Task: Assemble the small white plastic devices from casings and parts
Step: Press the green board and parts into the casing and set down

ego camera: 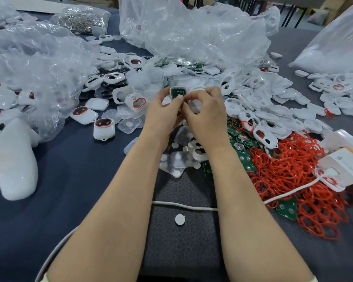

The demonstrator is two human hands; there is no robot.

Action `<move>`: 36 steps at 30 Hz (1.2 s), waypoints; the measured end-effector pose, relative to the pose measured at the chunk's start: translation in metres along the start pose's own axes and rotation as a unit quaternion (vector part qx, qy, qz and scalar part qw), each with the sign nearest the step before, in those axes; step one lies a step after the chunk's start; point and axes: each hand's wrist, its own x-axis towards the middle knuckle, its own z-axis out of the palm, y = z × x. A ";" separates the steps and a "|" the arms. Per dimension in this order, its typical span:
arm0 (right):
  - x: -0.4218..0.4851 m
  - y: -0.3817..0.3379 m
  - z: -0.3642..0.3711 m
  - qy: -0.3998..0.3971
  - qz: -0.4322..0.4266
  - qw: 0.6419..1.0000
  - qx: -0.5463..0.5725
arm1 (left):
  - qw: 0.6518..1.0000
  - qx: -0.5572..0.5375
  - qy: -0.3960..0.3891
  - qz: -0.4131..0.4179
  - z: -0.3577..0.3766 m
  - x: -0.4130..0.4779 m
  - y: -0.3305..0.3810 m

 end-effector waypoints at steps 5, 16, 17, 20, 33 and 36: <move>0.002 0.001 -0.013 0.023 0.061 0.992 0.113 | 0.998 -0.056 0.014 -0.009 0.000 -0.003 0.004; 0.004 0.006 -0.013 0.069 0.140 0.968 0.197 | 0.997 -0.076 0.010 -0.022 0.001 -0.006 0.007; 0.004 0.006 -0.013 0.067 0.151 0.964 0.206 | 0.997 -0.075 0.010 -0.021 0.001 -0.006 0.007; 0.005 0.006 -0.013 0.068 0.169 0.956 0.228 | 0.997 -0.077 0.008 -0.016 0.000 -0.006 0.007; 0.008 0.004 -0.014 -0.004 0.176 0.890 0.421 | 0.998 -0.070 -0.006 -0.010 0.002 -0.003 0.004; 0.009 0.005 -0.017 0.029 0.203 0.871 0.447 | 0.998 -0.060 -0.008 -0.006 0.003 -0.002 0.003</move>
